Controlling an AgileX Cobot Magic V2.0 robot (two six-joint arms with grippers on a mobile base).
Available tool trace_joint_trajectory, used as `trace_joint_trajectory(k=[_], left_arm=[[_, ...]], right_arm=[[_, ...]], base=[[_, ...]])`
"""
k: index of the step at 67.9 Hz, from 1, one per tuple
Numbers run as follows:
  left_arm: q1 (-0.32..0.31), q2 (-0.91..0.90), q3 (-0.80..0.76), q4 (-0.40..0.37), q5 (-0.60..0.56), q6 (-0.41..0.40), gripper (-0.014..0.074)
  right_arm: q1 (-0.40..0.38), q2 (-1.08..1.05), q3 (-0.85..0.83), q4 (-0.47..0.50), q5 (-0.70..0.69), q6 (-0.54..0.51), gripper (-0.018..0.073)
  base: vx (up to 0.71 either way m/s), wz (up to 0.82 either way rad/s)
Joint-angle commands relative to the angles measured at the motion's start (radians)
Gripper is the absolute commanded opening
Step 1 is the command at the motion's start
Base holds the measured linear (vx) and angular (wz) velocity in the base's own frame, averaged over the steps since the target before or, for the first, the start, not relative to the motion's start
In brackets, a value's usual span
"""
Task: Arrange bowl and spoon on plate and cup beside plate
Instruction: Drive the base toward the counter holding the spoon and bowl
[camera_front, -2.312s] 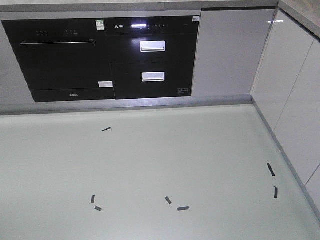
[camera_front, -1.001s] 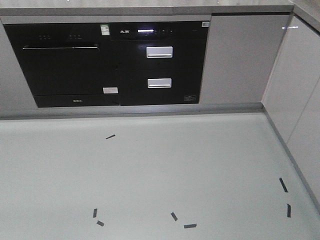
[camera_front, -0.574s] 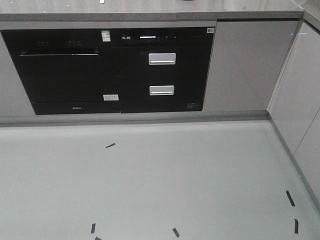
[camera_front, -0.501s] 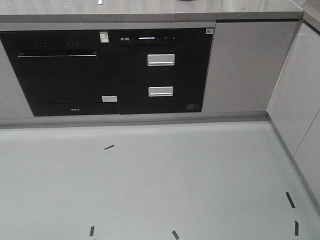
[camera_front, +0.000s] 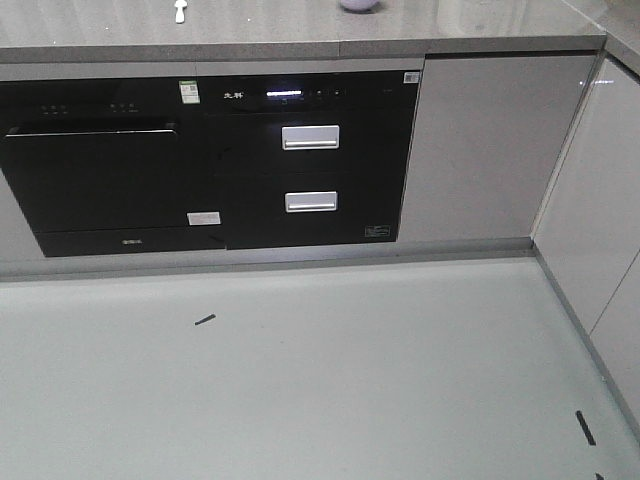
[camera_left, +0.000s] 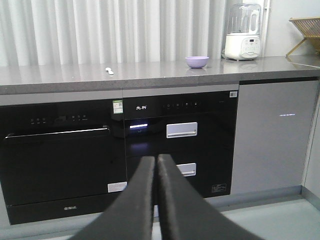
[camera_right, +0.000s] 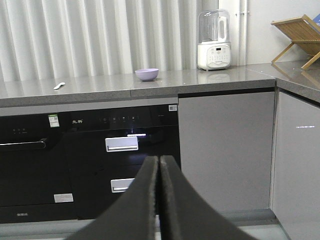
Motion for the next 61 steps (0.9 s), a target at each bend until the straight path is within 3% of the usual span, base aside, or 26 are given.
trace_joint_trajectory(k=[1, 61], left_arm=[[0.004, -0.015, -0.018, -0.008, -0.07, -0.006, -0.0006], [0.004, -0.015, -0.018, -0.008, -0.07, -0.006, -0.0006]], right_arm=[[-0.006, -0.006, 0.011, -0.006, -0.073, -0.004, -0.0011], [-0.006, -0.006, 0.011, -0.006, -0.071, -0.004, -0.0011]], base=[[0.2, -0.05], [0.23, 0.01]])
